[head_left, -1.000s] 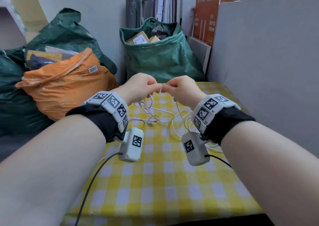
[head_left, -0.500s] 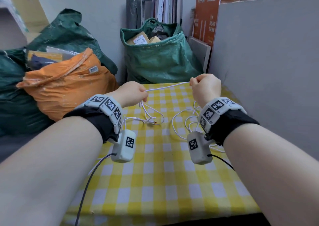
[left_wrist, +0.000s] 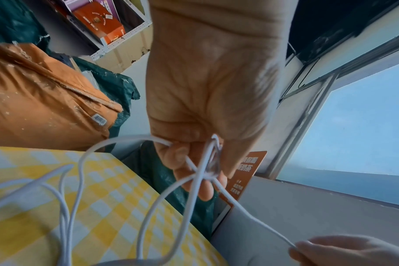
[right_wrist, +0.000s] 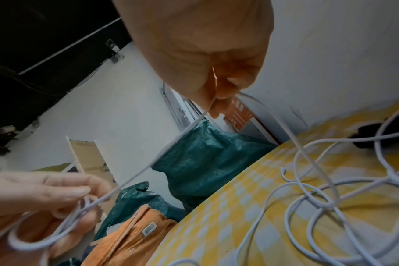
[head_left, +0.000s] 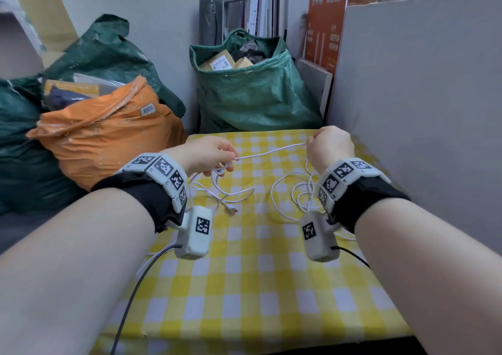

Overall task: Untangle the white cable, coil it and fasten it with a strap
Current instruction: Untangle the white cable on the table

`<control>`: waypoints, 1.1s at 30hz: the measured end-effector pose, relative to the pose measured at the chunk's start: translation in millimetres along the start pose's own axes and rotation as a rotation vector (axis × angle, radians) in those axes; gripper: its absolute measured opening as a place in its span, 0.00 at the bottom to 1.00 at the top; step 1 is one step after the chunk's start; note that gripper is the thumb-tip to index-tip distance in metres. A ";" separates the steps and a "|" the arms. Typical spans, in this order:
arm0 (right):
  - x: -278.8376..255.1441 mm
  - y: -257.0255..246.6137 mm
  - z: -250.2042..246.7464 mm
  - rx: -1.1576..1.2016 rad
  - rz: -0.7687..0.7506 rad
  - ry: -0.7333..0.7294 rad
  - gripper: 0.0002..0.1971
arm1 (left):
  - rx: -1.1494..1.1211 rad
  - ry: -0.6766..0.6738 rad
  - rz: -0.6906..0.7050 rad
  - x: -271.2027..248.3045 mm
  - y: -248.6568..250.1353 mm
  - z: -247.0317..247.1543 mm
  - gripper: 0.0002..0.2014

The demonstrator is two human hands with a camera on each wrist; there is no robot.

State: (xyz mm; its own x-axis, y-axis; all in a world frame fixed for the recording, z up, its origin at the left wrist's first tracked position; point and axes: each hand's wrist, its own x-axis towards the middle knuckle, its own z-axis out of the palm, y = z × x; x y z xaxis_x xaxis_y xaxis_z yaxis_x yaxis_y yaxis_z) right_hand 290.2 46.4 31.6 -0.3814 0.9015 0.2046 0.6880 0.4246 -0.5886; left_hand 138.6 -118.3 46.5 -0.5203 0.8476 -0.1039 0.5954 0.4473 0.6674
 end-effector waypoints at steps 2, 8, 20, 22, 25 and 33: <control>-6.9 -9.1 -0.3 -0.110 -0.125 -0.078 0.15 | -0.050 0.008 0.015 1.0 2.3 3.8 0.09; -30.6 -42.5 14.7 -0.150 -0.640 -0.296 0.21 | -0.065 -0.040 0.048 1.5 17.3 11.4 0.14; -32.5 -39.8 16.5 0.149 -0.551 -0.235 0.07 | -0.290 0.103 0.057 5.8 9.2 6.6 0.05; -32.4 -39.7 17.3 0.171 -0.535 -0.216 0.08 | -0.349 0.102 0.079 5.9 8.0 6.1 0.08; -32.0 -40.7 18.9 0.194 -0.523 -0.199 0.10 | -0.448 0.103 0.078 4.3 6.3 6.0 0.06; -27.4 -38.2 19.9 0.185 -0.423 -0.169 0.15 | -0.526 0.132 0.064 1.7 4.6 4.1 0.04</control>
State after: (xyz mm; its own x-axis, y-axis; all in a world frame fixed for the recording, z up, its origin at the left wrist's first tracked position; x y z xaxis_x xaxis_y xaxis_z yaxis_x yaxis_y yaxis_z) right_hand 262.1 3.8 32.9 -0.7091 0.6203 0.3353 0.3352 0.7149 -0.6136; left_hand 143.0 -113.7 46.3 -0.5856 0.8104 0.0201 0.2595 0.1639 0.9517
